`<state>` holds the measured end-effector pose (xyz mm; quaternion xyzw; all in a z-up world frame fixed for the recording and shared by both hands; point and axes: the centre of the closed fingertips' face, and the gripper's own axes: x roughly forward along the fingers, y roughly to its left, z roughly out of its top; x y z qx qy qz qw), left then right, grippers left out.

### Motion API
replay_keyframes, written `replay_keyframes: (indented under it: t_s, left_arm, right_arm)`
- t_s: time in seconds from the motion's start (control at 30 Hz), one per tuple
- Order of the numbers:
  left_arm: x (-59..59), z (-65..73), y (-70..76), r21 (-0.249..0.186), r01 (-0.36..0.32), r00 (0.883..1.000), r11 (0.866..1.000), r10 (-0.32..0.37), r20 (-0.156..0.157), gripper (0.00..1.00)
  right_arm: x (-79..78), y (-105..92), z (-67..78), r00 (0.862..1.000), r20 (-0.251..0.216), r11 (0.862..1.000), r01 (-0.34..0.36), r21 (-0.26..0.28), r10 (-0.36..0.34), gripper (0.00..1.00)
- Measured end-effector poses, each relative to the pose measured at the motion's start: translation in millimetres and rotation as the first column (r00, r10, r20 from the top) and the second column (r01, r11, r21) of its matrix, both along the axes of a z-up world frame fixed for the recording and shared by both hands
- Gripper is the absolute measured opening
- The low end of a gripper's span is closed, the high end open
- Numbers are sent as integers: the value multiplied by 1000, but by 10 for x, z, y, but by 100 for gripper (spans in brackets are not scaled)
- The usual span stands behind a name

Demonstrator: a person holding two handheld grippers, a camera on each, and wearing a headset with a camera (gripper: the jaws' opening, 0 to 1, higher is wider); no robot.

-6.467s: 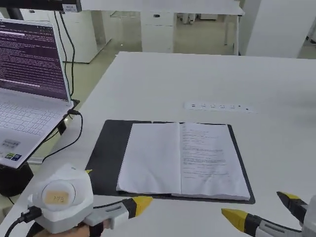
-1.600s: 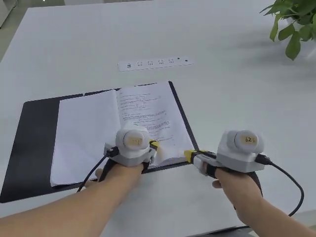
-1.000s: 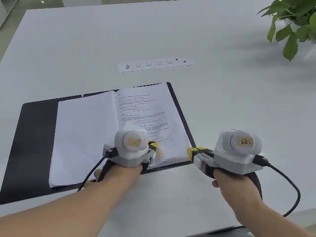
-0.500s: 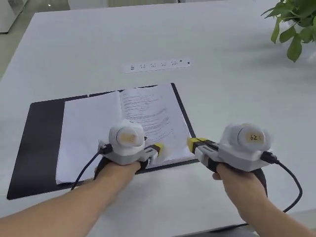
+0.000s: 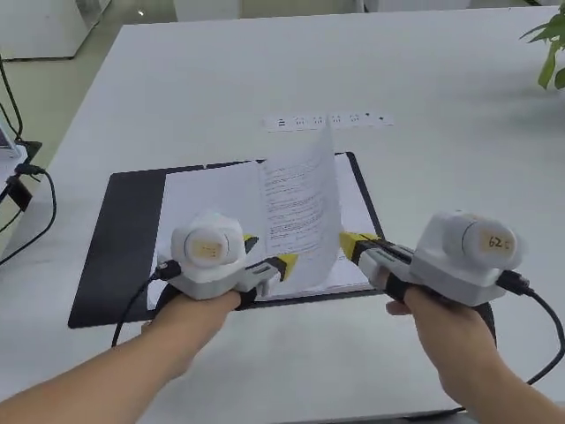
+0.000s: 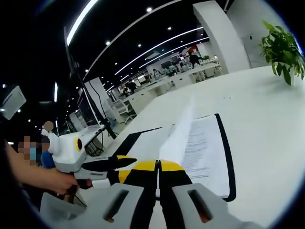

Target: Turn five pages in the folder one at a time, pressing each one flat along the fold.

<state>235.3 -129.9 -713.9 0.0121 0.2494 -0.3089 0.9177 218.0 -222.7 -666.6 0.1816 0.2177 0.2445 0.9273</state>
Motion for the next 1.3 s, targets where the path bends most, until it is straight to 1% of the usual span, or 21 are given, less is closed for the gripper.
replay_keyframes:
  t_s: [0.1, 0.13, 0.2, 0.23, 0.3, 0.5, 0.57, 0.67, 0.7, 0.73, 0.77, 0.83, 0.87, 0.93, 0.97, 1.13, 1.17, 1.23, 1.27, 1.3]
  left_arm:
    - [-49, 41, 199, -8, -27, 1000, 1000, 27, 7, 39]
    - [-79, 65, 278, -11, -37, 999, 999, 38, 12, 39]
    - [-131, 88, 381, -9, -49, 999, 999, 49, 14, 39]
    - [-163, 93, 464, -4, -58, 998, 998, 58, 17, 39]
    - [-209, 109, 562, -6, -68, 997, 998, 68, 23, 38]
    - [-390, 95, 905, 9, -102, 995, 995, 101, 21, 39]
    - [-447, 101, 998, 16, -108, 994, 994, 107, 26, 39]
    - [-509, 112, 1131, 16, -129, 991, 992, 128, 30, 39]
    - [-525, 114, 1168, 15, -136, 990, 991, 135, 31, 39]
    - [-550, 110, 1217, 16, -143, 989, 990, 142, 30, 39]
    - [-568, 104, 1245, 19, -146, 989, 989, 145, 30, 39]
    - [-611, 81, 1320, 35, -151, 988, 988, 150, 33, 39]
    - [-634, 69, 1359, 39, -155, 988, 987, 153, 30, 39]
    - [-666, 67, 1413, 35, -167, 986, 985, 166, 27, 40]
    - [-689, 73, 1449, 34, -178, 984, 983, 177, 28, 39]
    - [-744, 65, 1566, 27, -206, 978, 978, 205, 22, 39]
    - [-760, 58, 1594, 26, -212, 977, 977, 211, 18, 39]
    - [-787, 63, 1626, 22, -221, 975, 975, 221, 17, 39]
    - [-795, 66, 1637, 17, -226, 974, 974, 225, 16, 39]
    - [-811, 65, 1642, 16, -228, 974, 973, 228, 13, 39]
  right_arm:
    - [3, 212, 73, 999, 9, 999, -32, 30, 32, 0]
    - [10, 260, 79, 999, 11, 999, -40, 29, 40, 0]
    - [19, 395, 111, 998, 15, 997, -63, 40, 62, 0]
    - [26, 467, 125, 997, 16, 996, -72, 45, 72, 0]
    - [32, 597, 139, 996, 17, 994, -94, 49, 93, 0]
    - [18, 948, 159, 989, 16, 987, -149, 59, 149, 0]
    - [10, 1049, 150, 986, 14, 984, -164, 63, 164, 0]
    - [-16, 1244, 100, 980, -2, 978, -197, 64, 197, 0]
    - [-19, 1267, 91, 980, -5, 978, -200, 62, 201, 0]
    - [-33, 1362, 55, 976, -15, 975, -216, 60, 217, 0]
    - [-40, 1406, 40, 974, -21, 973, -222, 62, 224, 0]
    - [-45, 1503, -3, 971, -32, 970, -234, 63, 236, 0]
    - [-46, 1543, -21, 970, -38, 969, -237, 67, 240, 0]
    - [-52, 1639, -62, 967, -48, 967, -247, 69, 251, 0]
    - [-62, 1705, -92, 963, -61, 964, -257, 75, 262, 0]
    - [-58, 1935, -231, 950, -94, 954, -291, 69, 297, 0]
    - [-58, 1953, -247, 949, -98, 953, -294, 66, 300, 0]
    - [-65, 2056, -346, 939, -128, 948, -314, 58, 319, 0]
    - [-54, 2086, -383, 937, -132, 946, -318, 53, 323, 0]
    - [-61, 2127, -448, 931, -151, 943, -329, 40, 331, 0]
